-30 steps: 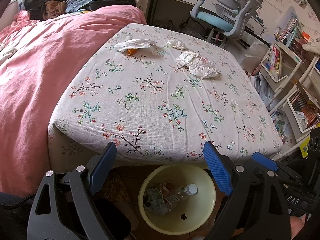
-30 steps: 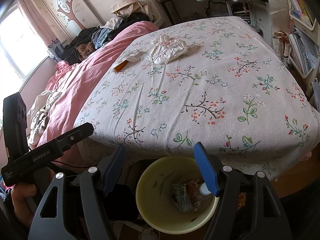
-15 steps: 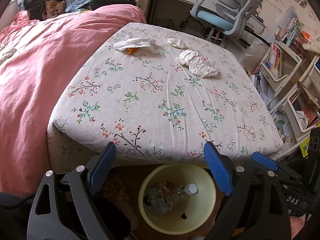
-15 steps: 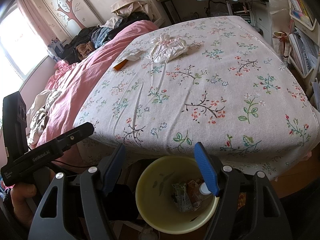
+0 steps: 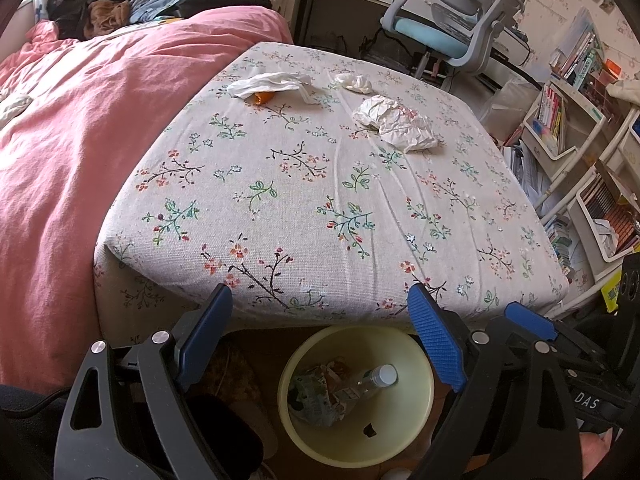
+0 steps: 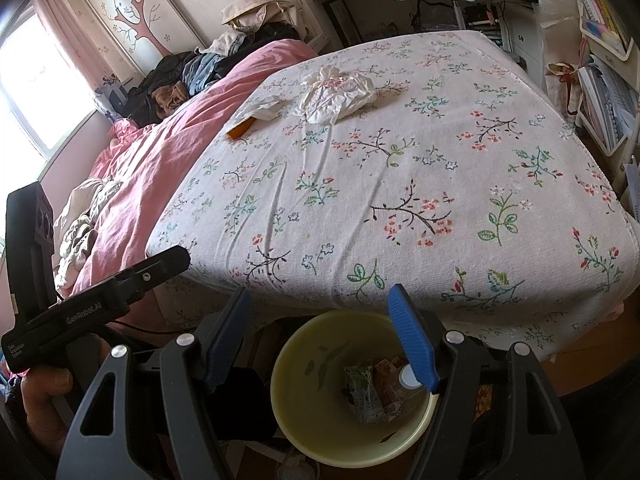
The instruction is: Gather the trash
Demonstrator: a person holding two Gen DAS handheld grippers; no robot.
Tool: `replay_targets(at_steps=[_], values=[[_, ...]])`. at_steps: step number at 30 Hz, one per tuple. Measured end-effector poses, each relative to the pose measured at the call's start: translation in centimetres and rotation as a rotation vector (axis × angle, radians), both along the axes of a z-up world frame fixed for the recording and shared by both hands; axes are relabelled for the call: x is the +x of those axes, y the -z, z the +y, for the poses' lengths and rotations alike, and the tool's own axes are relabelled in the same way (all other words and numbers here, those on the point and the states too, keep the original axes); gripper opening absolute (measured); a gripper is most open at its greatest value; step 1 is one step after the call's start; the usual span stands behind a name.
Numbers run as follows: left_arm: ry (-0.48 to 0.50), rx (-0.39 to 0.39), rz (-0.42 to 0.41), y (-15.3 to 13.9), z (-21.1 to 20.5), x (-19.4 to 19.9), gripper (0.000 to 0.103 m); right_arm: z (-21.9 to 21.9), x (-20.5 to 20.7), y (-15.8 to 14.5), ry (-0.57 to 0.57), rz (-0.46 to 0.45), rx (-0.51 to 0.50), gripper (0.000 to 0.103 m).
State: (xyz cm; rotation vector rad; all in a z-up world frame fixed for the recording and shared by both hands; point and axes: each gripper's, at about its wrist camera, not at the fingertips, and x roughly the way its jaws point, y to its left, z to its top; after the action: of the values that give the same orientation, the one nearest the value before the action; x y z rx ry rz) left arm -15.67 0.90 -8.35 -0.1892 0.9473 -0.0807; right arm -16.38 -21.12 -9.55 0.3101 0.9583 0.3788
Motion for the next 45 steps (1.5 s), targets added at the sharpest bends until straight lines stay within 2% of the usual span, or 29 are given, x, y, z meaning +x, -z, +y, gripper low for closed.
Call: replay_targets(at_steps=[15, 18, 24, 28, 34, 37, 42, 45], values=[[-0.001, -0.005, 0.000, -0.1, 0.1, 0.1, 0.086, 0.1, 0.0, 0.0, -0.001, -0.001, -0.004, 0.068], [-0.008, -0.028, 0.004, -0.1, 0.8, 0.6, 0.086, 0.2, -0.1, 0.0, 0.000, -0.004, -0.005, 0.068], [-0.088, -0.095, 0.008, -0.9, 4.2, 2.4, 0.086, 0.4, 0.0, -0.4, 0.001, -0.026, -0.002, 0.068], [-0.118, -0.102, 0.019, -1.6, 6.1, 4.4, 0.086, 0.6, 1.0, -0.9, -0.016, -0.028, 0.012, 0.072], [-0.110, -0.051, 0.020, -2.6, 7.5, 8.4, 0.086, 1.4, 4.5, -2.9, -0.061, -0.062, -0.025, 0.072], [-0.099, -0.024, 0.038, -2.4, 7.8, 11.4, 0.086, 1.8, 6.8, -3.9, -0.090, -0.078, -0.062, 0.078], [-0.083, 0.017, 0.040, -1.8, 7.4, 16.2, 0.086, 2.8, 11.8, -4.4, -0.142, -0.086, -0.135, 0.078], [-0.079, 0.062, 0.052, -0.7, 6.8, 19.0, 0.086, 2.8, 13.4, -4.0, -0.132, -0.092, -0.129, 0.079]])
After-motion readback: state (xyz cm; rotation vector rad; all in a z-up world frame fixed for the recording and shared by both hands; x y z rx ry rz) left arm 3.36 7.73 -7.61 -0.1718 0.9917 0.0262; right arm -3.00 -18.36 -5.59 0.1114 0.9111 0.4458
